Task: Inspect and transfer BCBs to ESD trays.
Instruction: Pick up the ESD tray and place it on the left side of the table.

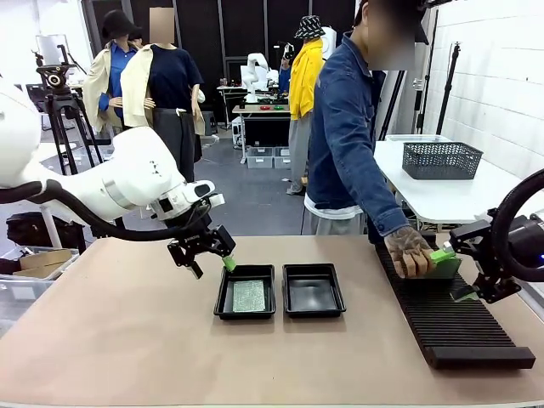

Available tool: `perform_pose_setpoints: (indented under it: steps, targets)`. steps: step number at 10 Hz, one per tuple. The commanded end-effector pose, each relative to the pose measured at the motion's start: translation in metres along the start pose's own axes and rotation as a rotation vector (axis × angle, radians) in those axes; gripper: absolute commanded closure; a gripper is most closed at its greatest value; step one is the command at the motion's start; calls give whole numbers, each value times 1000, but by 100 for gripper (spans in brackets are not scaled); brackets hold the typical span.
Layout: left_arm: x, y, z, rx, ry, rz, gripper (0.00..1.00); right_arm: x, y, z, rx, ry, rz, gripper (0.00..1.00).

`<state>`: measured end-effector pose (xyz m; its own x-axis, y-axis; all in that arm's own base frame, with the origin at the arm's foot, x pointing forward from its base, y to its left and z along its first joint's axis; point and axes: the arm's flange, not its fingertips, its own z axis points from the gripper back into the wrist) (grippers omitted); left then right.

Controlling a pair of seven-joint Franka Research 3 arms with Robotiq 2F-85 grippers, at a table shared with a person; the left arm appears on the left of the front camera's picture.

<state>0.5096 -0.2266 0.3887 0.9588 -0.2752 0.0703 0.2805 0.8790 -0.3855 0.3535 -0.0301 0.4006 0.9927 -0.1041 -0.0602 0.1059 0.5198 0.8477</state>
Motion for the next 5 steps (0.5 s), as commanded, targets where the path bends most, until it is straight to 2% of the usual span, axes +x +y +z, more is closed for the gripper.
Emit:
perform_pose_setpoints:
  steps: [1,3,5]
  targets:
    - [18,-4,-16,80,-43,39,0,2,0,-3,-11,-2,0,0]
    - [22,3,-30,105,-72,83,0,2,0,-3,-11,-2,0,0]
    - [27,10,-46,160,-151,131,0,2,0,-3,-11,-2,0,0]
